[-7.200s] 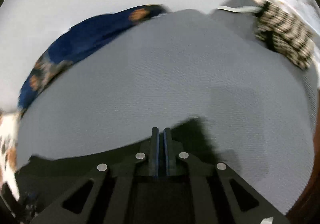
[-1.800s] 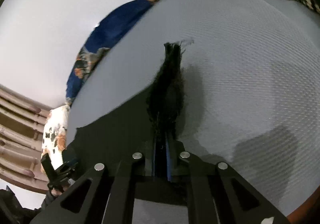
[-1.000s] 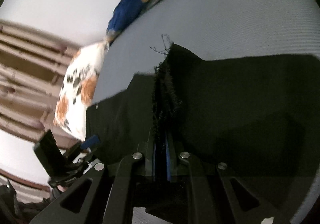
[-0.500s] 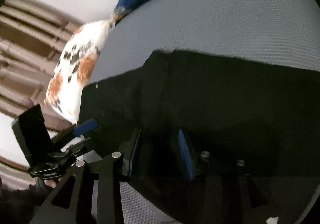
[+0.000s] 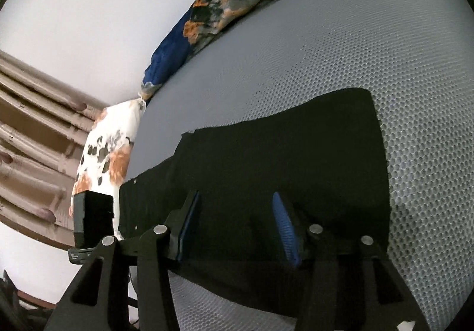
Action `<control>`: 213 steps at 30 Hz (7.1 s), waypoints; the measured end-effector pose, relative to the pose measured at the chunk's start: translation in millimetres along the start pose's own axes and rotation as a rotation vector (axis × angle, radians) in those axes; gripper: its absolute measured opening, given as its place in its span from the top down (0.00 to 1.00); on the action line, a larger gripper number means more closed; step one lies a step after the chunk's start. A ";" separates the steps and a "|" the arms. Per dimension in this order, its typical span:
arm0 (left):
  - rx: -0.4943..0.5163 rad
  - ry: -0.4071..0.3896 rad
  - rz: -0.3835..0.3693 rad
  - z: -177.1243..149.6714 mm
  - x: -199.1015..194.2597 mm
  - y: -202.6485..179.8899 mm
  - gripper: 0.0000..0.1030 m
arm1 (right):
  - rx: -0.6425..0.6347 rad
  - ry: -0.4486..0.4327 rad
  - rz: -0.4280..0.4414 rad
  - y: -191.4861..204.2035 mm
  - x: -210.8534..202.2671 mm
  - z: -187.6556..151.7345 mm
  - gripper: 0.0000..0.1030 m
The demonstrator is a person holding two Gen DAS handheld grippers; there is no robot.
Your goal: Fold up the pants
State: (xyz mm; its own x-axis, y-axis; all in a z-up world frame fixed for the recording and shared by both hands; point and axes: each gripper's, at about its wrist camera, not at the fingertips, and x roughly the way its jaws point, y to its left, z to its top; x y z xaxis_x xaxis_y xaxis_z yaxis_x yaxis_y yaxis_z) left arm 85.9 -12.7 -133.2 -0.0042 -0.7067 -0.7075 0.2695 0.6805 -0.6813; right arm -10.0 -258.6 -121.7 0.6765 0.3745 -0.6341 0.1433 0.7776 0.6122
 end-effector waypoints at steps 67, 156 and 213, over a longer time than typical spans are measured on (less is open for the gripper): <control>0.371 -0.142 0.305 59.0 46.6 -58.3 0.82 | -0.205 -0.042 -0.510 1.7 34.2 28.4 0.53; -0.304 -0.174 -0.174 -20.1 -178.3 230.2 0.38 | -0.346 0.210 -0.395 122.8 120.3 -74.6 0.28; 0.145 -0.212 -0.035 32.5 -75.8 -60.1 0.79 | -0.159 -0.093 -0.368 40.8 -20.4 -18.3 0.24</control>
State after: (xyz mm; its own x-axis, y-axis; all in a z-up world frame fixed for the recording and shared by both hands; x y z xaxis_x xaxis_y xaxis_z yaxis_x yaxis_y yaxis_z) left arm 101.4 -6.3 -32.5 0.1816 -0.7647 -0.6183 0.4080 0.6307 -0.6601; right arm -31.2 -225.2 -92.4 0.6642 0.0158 -0.7474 0.2790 0.9223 0.2674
